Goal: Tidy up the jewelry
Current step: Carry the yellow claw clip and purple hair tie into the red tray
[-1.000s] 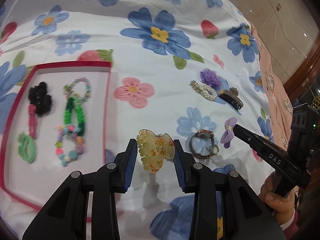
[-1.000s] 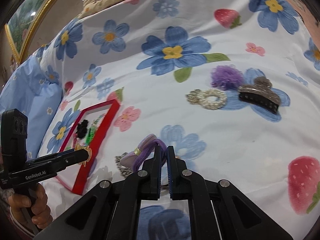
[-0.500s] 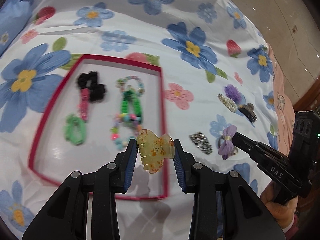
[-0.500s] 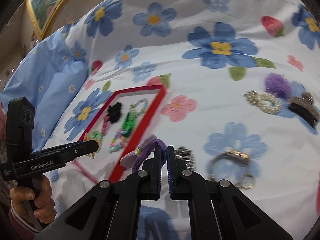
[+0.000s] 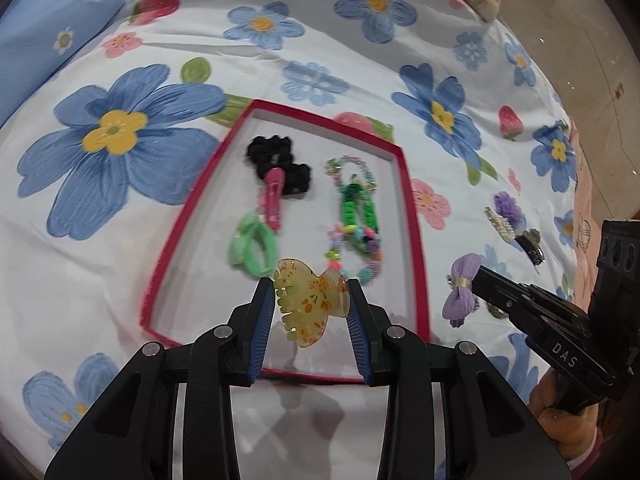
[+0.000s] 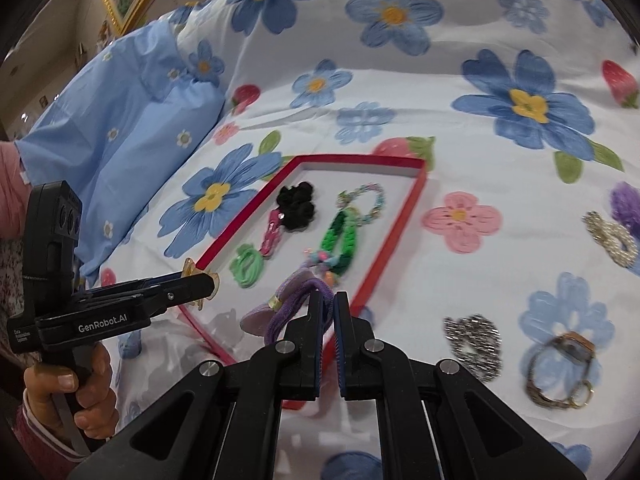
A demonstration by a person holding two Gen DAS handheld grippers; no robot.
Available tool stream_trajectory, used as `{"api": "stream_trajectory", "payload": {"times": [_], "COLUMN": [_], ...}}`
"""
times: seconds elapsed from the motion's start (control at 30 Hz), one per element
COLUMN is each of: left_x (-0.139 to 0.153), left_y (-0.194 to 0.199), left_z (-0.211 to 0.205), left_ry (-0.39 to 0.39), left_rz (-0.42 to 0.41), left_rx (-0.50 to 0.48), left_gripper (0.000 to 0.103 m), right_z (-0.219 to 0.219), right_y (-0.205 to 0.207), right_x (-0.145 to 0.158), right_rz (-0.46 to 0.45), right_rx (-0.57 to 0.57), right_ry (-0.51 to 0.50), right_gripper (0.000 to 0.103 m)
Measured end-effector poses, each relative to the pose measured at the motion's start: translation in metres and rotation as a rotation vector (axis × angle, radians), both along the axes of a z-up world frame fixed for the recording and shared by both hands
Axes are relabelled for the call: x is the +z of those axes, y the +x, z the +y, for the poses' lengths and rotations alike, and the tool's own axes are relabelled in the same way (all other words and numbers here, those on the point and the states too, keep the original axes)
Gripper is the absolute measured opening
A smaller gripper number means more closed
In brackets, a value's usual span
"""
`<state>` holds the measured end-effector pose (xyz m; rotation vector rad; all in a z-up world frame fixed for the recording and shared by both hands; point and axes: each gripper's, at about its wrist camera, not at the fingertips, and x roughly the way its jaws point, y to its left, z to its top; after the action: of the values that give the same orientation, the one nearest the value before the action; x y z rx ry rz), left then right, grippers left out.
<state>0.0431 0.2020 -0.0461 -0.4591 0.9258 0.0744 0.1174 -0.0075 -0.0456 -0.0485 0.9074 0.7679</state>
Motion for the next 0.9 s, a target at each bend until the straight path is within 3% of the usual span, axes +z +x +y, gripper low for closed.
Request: {"api": "stream_trajectory", "payload": {"times": [0.4, 0.9], "left_x": [-0.023, -0.052], "left_y": [0.004, 0.02], "left_z": [0.022, 0.028], "left_ry": [0.006, 0.03], "left_rz": [0.05, 0.116], "left_rx": [0.028, 0.027], "left_gripper": [0.034, 0.034], "right_z": [0.048, 0.072], "right_y": [0.001, 0.01], "right_x": [-0.024, -0.054], "right_rz": [0.012, 0.026], "right_rx": [0.096, 0.148], "right_ry": [-0.101, -0.238], "right_gripper": [0.005, 0.005]}}
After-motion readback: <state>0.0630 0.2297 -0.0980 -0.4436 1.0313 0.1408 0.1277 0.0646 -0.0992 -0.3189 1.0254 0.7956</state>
